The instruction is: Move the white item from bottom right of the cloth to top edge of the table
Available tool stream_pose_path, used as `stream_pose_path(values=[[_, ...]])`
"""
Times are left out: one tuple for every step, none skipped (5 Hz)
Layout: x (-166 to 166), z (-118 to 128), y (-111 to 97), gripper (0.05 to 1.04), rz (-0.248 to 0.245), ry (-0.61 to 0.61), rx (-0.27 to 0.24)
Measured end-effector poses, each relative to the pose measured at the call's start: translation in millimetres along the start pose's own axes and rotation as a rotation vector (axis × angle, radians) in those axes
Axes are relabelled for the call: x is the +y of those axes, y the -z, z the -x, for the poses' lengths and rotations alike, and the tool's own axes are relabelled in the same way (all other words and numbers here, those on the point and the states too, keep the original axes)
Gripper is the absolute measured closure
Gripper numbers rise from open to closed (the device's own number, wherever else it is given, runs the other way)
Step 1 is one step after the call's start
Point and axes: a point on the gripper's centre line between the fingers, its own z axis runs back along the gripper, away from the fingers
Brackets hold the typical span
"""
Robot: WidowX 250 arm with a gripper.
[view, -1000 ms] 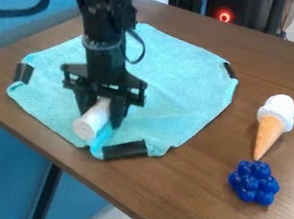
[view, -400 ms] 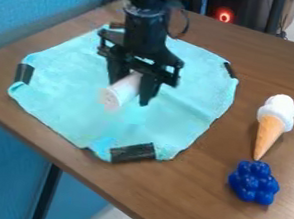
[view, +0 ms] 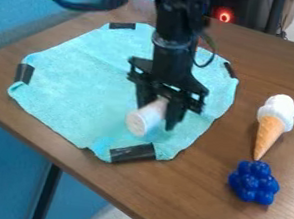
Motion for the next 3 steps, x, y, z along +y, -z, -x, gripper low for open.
stream_pose_path(values=[[-2.3, -16.7, 1.6, 0.513, 0.005, 0.031, -0.060], [8.0, -52.1, -8.3, 0.513, 0.013, 0.017, -0.179], [7.4, -59.1, -15.5, 0.513, 0.028, 0.003, -0.134]])
